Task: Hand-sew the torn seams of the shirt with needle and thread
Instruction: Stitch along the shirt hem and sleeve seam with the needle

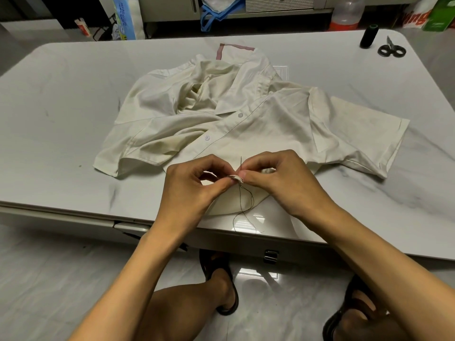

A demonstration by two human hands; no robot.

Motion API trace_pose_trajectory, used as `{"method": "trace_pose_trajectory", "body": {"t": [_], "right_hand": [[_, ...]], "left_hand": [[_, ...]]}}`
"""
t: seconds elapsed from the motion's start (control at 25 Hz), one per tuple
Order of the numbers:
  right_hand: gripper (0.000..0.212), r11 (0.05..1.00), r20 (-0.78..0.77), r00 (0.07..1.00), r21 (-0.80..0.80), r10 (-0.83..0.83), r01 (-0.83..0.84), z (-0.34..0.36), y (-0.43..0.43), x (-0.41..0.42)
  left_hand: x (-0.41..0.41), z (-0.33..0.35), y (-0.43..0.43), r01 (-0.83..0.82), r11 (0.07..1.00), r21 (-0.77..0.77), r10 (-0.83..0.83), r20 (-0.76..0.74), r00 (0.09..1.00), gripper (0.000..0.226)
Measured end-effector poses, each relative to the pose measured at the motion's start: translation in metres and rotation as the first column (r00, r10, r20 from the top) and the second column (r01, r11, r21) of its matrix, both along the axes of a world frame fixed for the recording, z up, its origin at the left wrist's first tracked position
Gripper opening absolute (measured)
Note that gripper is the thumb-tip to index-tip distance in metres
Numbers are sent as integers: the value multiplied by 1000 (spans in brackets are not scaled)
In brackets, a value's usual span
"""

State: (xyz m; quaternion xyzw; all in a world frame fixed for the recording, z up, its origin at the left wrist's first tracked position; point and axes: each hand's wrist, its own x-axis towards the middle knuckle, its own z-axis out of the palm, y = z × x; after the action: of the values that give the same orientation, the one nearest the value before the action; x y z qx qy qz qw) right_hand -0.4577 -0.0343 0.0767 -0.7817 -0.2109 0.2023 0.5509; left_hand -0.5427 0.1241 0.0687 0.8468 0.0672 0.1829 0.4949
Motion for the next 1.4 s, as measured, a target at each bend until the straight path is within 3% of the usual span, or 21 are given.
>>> {"method": "trace_pose_trajectory", "body": {"t": [0.16,0.32,0.84,0.96,1.08,1.4], "right_hand": [[6,984,-81,992,139,-100,110,1,1,1],[13,867,-299,934,391,-197,308,4,-2,6],[14,759,-357,909,526,-213,384,9,1,3],[16,750,-331,926,563,-181,348,15,0,2],[16,767,-195,959,576,-207,283,27,-2,-4],[16,806,-32,982,567,-186,171,69,-36,-23]], "left_hand": [[0,1,1,-11,999,-40,10,-25,1000,9],[1,2,4,-33,996,-88,26,-78,997,11],[5,0,5,-43,980,-195,20,-122,992,13],[7,-2,5,-51,979,-197,26,-128,991,9],[11,-6,9,-92,967,-239,61,-138,989,5],[13,-23,19,-232,903,-362,165,-206,965,15]]}}
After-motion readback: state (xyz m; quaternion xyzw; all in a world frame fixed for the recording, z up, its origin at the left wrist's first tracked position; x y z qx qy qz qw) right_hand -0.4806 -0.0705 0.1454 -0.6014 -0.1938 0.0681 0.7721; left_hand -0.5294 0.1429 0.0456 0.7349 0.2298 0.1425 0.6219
